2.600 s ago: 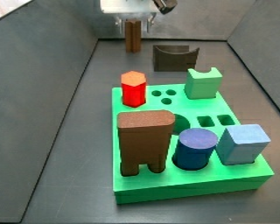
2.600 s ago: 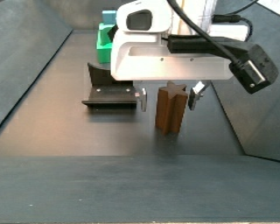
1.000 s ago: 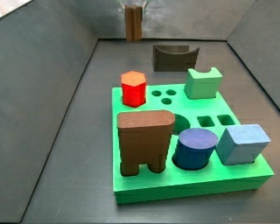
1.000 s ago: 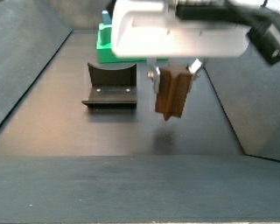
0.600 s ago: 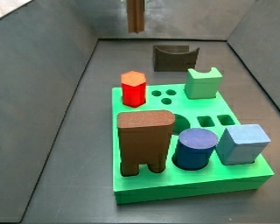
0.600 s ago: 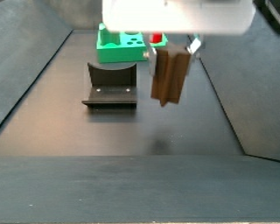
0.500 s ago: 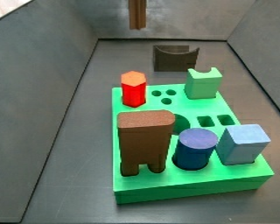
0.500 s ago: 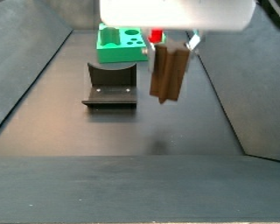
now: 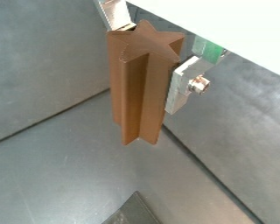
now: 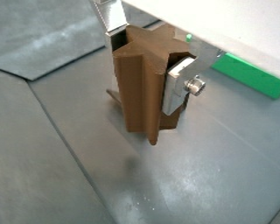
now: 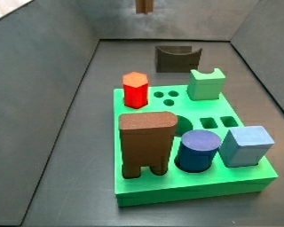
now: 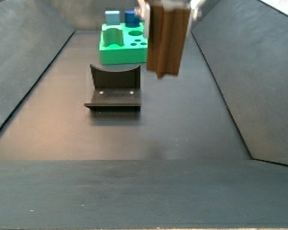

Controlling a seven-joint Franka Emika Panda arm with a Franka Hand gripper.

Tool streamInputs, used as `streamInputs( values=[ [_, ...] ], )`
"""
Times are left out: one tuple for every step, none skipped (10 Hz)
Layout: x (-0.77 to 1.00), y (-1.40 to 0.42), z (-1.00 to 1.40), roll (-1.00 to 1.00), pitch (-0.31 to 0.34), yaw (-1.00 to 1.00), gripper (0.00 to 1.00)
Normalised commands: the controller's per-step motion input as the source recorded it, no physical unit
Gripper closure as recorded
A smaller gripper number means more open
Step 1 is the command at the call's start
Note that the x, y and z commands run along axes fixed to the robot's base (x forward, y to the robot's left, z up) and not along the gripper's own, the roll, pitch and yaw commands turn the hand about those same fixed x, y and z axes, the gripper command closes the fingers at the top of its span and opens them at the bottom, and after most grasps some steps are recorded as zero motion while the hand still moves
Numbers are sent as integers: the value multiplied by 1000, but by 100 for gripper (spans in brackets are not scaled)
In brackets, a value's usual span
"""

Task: Pick up the star object. Move up. Move to above the board. Insert the star object.
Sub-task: Move to above the board.

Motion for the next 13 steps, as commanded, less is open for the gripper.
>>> streamInputs(
  values=[
    [88,-50,1000,73,101,28,100],
    [70,-40,928,70,99,29,100],
    [41,-28,714,70,96,30,100],
    [28,-25,553,74,97,32,100],
    [22,-21,394,79,94,34,100],
    [18,-19,233,81,98,34,100],
    [-39,-1000,144,-111,386,-611,100],
    [-39,-1000,144,-105,358,-567,100],
    [-41,-1000,152,-79,273,-392,100],
    [-38,-1000,151,-84,195,-238,100],
    [-34,-1000,152,-56,122,-76,100],
    [-34,-1000,157,-43,80,-18,100],
    [-34,-1000,160,-21,50,-7,100]
  ],
)
